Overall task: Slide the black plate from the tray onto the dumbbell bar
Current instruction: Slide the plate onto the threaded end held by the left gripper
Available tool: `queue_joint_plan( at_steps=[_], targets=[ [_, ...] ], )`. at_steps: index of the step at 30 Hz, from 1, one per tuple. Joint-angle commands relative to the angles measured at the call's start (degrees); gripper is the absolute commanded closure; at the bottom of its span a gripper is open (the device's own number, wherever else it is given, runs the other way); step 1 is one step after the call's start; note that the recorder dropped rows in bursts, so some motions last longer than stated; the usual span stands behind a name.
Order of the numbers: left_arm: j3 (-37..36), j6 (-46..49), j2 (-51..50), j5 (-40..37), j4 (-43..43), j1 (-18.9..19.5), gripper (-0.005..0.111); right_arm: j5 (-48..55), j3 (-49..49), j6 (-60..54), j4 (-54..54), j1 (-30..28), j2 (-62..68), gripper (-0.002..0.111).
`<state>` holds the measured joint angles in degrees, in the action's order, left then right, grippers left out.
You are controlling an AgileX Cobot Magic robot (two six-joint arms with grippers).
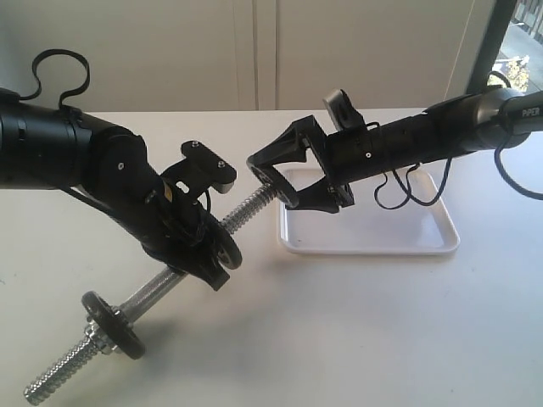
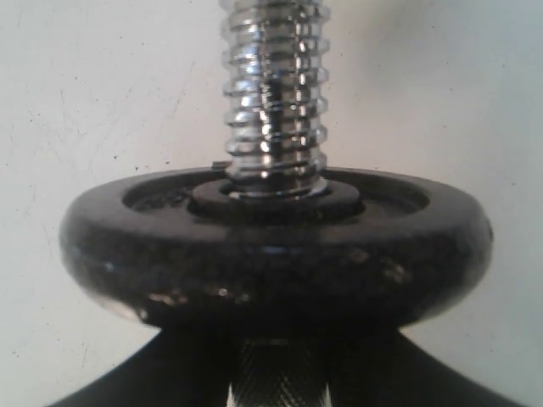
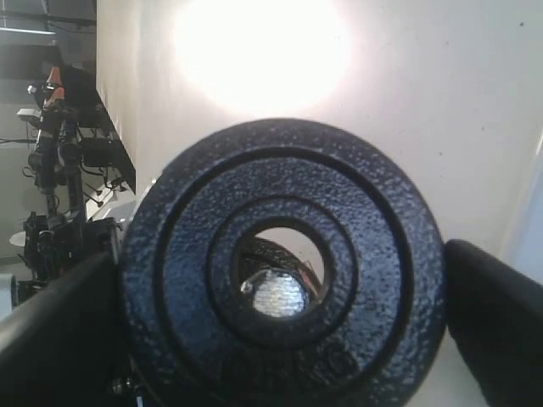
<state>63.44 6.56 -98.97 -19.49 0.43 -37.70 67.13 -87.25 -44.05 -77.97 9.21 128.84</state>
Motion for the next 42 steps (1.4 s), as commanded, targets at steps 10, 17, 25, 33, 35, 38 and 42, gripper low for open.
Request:
queue_joint_plan(
  at_steps=[10,17,25,33,35,38,42],
  targets=[
    [1.3,-0.8,2.3,6.2,-0.4,-0.1,0.107,2.8,0.0,-0.1,0.7,0.4,-4.7,0.108],
    [1.3,-1.6,2.3,6.9,-0.4,-0.1,0.107,2.8,0.0,0.4,2.0,0.6,-4.3,0.108],
    [1.3,-1.8,2.3,7.4,-0.4,-0.1,0.107,2.8,0.0,0.4,2.6,0.6,-3.6,0.108],
    [1.3,-1.8,2.3,7.4,-0.4,-0.1,0.107,2.8,0.0,0.3,2.4,0.6,-1.2,0.108],
    [1.3,-1.8,2.3,7.4,-0.4,-0.1,0.107,2.8,0.0,-0.2,0.8,0.6,-0.2,0.108],
    [1.3,-1.8,2.3,7.7,-0.4,-0.1,0.107,2.8,0.3,-0.6,-0.5,1.0,0.4,0.108],
    [1.3,-1.8,2.3,8.9,-0.4,-0.1,0.107,2.8,1.2,-0.6,-2.6,2.2,0.4,0.108]
  ],
)
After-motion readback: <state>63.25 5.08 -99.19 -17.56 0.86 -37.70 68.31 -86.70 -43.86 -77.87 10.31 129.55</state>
